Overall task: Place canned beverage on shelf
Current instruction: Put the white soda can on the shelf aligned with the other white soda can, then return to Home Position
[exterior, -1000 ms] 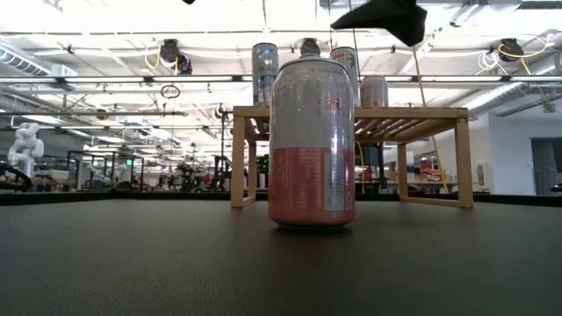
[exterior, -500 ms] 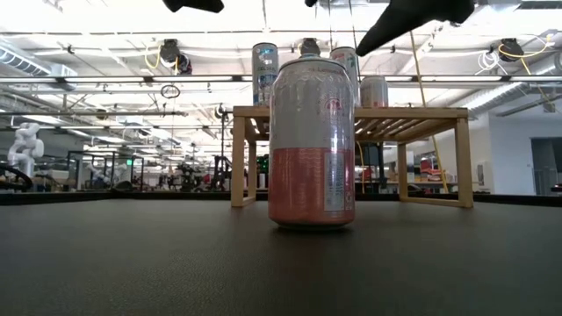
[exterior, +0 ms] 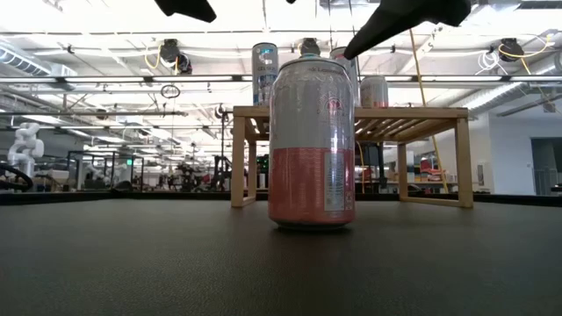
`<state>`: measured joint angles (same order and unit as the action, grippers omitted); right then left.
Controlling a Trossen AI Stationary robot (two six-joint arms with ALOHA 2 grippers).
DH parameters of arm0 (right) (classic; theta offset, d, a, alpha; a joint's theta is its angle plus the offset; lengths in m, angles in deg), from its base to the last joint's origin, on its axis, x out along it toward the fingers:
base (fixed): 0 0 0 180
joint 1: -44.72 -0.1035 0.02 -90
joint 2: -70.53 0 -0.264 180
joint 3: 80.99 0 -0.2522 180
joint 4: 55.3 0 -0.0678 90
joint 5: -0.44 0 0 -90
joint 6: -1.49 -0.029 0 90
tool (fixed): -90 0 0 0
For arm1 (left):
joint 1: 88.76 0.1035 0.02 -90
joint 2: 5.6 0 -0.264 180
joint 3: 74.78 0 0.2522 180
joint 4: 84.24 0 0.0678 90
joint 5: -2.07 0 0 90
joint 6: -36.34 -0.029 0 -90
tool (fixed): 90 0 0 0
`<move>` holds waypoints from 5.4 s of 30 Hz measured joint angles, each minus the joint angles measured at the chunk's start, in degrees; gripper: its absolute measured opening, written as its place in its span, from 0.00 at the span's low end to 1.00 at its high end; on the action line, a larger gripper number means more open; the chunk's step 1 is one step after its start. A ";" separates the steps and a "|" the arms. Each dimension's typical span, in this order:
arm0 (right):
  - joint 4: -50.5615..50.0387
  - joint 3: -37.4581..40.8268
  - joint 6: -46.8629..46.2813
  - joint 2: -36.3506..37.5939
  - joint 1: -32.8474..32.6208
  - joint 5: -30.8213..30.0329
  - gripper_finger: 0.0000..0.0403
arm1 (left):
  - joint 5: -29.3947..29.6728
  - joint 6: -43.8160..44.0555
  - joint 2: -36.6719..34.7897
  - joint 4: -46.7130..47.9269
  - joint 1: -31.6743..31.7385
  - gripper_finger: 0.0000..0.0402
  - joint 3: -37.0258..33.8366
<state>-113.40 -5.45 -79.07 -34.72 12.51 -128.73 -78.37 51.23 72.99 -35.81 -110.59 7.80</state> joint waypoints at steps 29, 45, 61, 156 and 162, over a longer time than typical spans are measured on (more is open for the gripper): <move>0.62 0.11 6.66 -8.04 2.62 2.02 0.83 | 4.41 7.30 0.00 10.44 -3.95 0.93 0.00; -2.03 0.28 19.30 -2.85 3.53 6.75 0.69 | 5.92 2.53 -0.02 6.81 -1.46 0.93 0.00; -24.39 0.13 37.38 27.11 17.08 6.59 0.69 | 4.15 0.61 -0.02 6.78 1.11 0.93 0.00; 2.54 6.46 75.10 49.03 74.77 61.95 0.62 | 10.42 -2.56 -8.65 -19.68 23.84 0.85 1.01; 21.03 19.42 63.73 54.21 63.40 60.95 0.31 | 9.62 -7.78 -12.41 -28.03 23.66 0.58 1.01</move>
<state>-92.37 13.97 -15.35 19.49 75.91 -67.77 -68.75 43.46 60.58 -63.85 -86.93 8.80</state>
